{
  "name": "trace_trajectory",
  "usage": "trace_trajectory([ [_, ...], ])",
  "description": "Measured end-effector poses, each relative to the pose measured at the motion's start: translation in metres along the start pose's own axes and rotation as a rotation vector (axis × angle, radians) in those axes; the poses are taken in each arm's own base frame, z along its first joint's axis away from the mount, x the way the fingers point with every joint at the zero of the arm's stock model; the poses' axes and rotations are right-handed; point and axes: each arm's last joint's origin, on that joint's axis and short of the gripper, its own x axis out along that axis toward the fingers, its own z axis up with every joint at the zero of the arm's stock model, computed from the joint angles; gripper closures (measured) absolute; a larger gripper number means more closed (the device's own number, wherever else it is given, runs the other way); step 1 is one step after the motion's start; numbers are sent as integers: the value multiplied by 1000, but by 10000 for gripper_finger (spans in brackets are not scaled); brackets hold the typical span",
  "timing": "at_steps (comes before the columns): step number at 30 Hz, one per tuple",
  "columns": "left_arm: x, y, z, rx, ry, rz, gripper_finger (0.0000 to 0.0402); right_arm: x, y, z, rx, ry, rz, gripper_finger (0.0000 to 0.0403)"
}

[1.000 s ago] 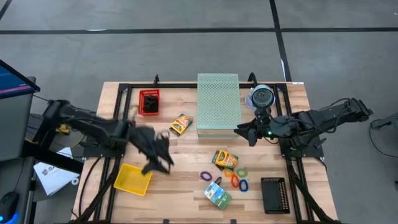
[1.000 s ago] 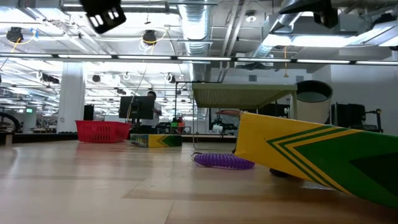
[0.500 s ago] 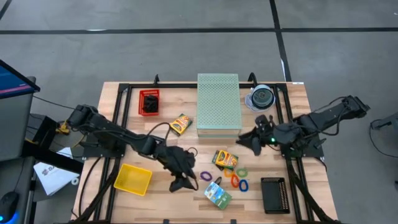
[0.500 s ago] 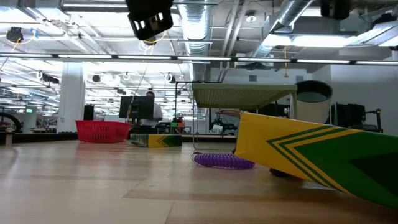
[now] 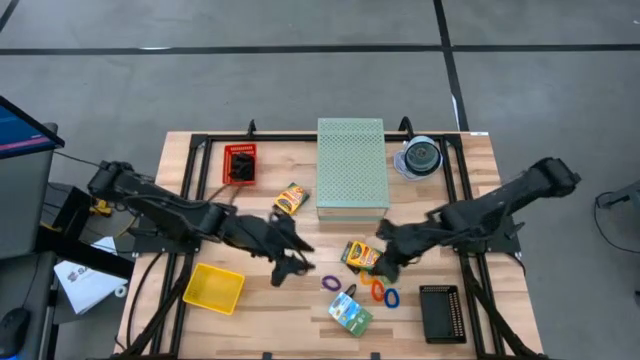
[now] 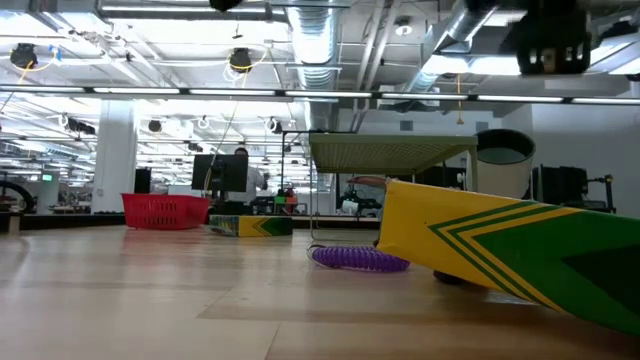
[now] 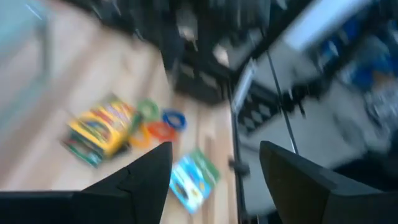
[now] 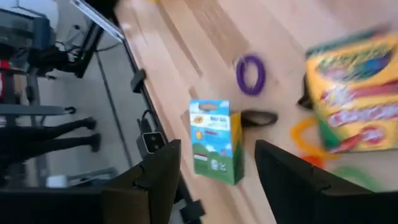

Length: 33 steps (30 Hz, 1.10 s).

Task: Pick & Place Office Desk Supplies
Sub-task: Put the black rubber band into the red bin

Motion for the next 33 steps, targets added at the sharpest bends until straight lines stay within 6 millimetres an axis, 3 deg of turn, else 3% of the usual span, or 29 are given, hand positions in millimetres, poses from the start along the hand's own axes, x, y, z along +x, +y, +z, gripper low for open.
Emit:
trace_trajectory([
  [6,-31,1,17,-15,-151,103,165,60,-4,13,255,92,53,201],
  [11,-42,1,23,-26,-208,129,165,100,-14,14,345,172,60,201],
  [17,-39,1,21,-51,-211,148,165,108,-18,7,458,83,-13,201],
  [24,-39,6,18,-26,-176,190,165,93,-21,0,562,-202,-164,201],
  [33,-39,11,17,154,-126,231,165,92,-8,-23,838,-298,-126,201],
])
